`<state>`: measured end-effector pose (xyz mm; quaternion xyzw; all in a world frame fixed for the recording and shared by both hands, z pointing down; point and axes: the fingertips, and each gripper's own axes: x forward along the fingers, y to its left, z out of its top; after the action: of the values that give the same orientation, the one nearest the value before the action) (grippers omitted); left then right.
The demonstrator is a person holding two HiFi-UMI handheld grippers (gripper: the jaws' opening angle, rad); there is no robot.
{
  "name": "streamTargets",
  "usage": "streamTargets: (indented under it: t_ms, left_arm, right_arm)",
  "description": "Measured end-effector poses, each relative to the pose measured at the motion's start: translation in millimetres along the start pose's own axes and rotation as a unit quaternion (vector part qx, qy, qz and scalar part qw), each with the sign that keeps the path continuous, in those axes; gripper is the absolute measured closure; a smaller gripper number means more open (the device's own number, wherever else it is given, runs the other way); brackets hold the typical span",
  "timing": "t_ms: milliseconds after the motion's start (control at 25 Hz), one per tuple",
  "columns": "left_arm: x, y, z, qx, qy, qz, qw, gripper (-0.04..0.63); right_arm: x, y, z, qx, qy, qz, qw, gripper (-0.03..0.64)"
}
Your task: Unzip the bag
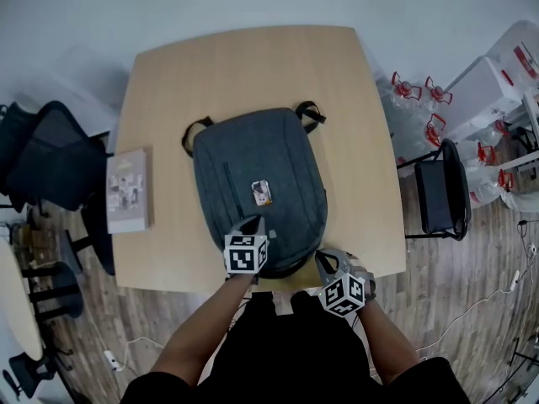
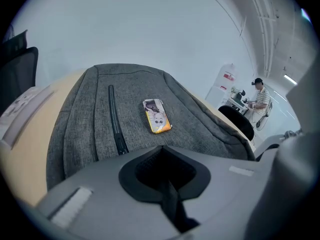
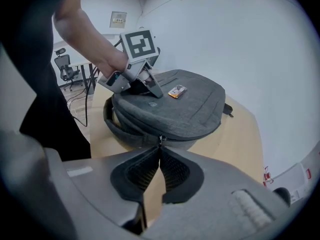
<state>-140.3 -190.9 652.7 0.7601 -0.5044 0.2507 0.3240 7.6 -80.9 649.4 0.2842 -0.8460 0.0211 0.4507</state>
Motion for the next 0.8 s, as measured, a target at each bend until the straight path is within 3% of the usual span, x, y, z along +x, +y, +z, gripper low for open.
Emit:
streamTargets:
  t_ms: [320,400,480,520,560,600,720,760,800]
  left_arm:
    - [-1,-3,1,0.000,0.012,-0.021,0.9997,0.577]
    - [-1,-13,1,0.027,0.032,-0.051,0.9978,0.519]
    - [-4,-25,1,0.102,0.051,-0.076,0.9905,0.473]
    - [-8,-30,4,0.162,0.053,-0.085,0.9817,0.442]
    - [-11,-35,7,0.229,0.051,-0.095,0.9674,0.411]
    - [-14,-41,9,0.295,0.050,-0.112,0.9475,0.393]
    - [-15,-49,-3,0.452,0.081,-0.174,0.8709,0.313]
    - [-13,-46,-10,0.485,0.097,-0.192,0.8476,0.298]
    - [-12,-43,-16,0.505,0.111,-0.209,0.8299,0.273]
  right_arm:
    - [3,17,3,0.039,-0.019,0.002,0.999,0.606]
    - [4,14,1,0.043,-0.020,0.001,0.999,0.606]
    - [4,13,1,0.046,-0.021,0.001,0.999,0.606]
    - [4,13,1,0.047,-0.022,0.001,0.999,0.606]
    - [5,13,1,0.047,-0.023,0.000,0.999,0.606]
    - [5,12,1,0.046,-0.024,0.000,0.999,0.606]
    - [6,11,2,0.037,-0.023,0.004,0.999,0.606]
    - [7,11,1,0.035,-0.022,0.006,0.999,0.606]
    - [7,11,1,0.033,-0.022,0.008,0.999,0.606]
